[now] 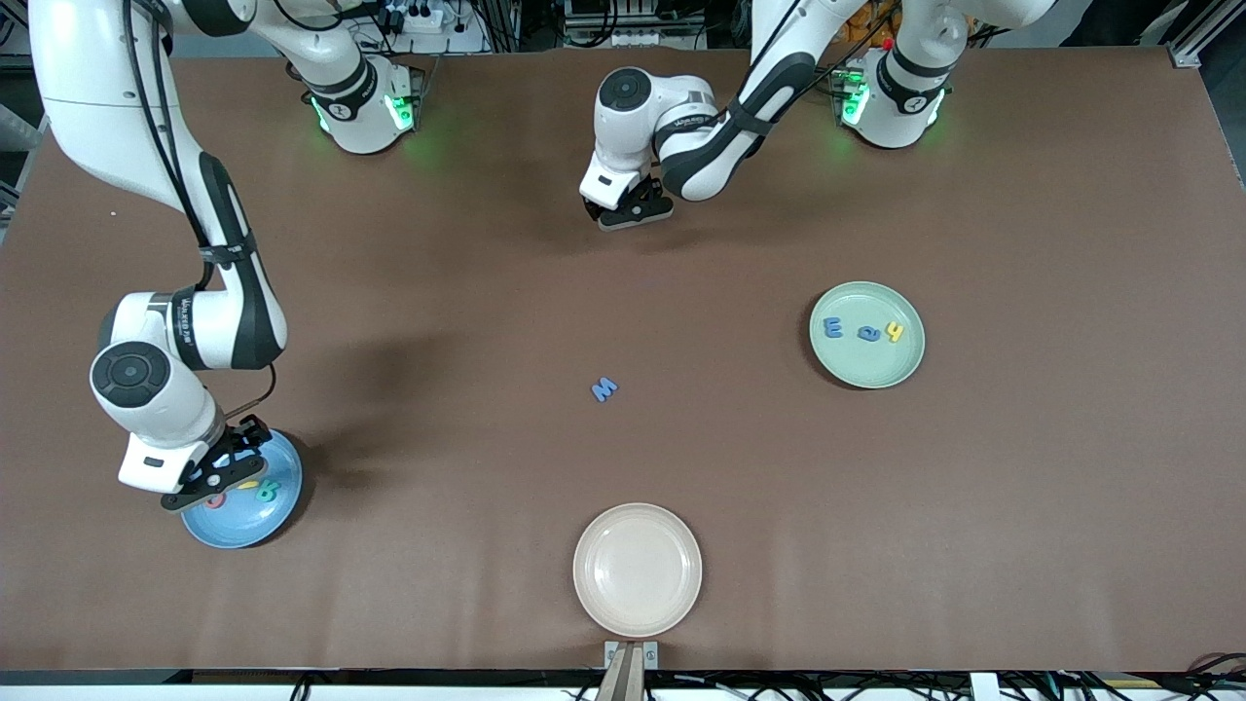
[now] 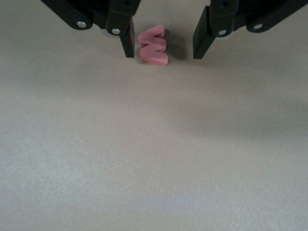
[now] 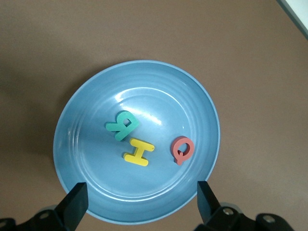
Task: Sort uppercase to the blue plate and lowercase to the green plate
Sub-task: 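Grasp the pink lowercase w with the left gripper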
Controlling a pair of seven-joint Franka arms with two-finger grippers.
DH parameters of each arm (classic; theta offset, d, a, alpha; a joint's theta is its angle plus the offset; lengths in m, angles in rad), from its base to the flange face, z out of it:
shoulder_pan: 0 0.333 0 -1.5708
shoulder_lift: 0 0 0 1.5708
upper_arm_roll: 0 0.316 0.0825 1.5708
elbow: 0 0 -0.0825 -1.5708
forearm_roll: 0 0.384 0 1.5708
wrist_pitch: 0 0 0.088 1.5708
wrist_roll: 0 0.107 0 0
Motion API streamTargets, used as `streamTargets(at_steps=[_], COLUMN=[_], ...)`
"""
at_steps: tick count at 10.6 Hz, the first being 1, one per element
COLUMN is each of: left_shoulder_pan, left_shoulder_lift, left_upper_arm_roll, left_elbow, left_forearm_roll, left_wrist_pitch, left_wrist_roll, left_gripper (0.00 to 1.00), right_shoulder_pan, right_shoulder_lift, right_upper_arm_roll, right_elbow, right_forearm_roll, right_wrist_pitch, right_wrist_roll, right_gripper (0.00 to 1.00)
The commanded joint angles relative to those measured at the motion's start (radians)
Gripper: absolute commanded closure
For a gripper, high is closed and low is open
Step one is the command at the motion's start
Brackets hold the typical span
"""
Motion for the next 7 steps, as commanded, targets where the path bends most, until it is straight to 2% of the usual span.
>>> streamTargets(at_steps=[1, 7], left_shoulder_pan=[-0.020, -0.037], left_shoulder_lift=[0.026, 0.037], left_upper_arm_roll=[0.005, 0.032], left_elbow=[0.011, 0.031], left_forearm_roll=[0.038, 0.038], left_wrist_pitch=[0.015, 0.015], left_wrist_roll=[-0.049, -0.057], left_gripper=[0.43, 0.49], right_shoulder_pan=[-0.017, -0.017], right_shoulder_lift=[0.005, 0.005], right_upper_arm_roll=[0.017, 0.017], right_elbow=[0.013, 0.013], right_forearm_roll=[0.000, 0.000], right_wrist_pitch=[0.001, 0.001], right_wrist_roll=[0.008, 0.008], right_gripper=[0.00, 0.00])
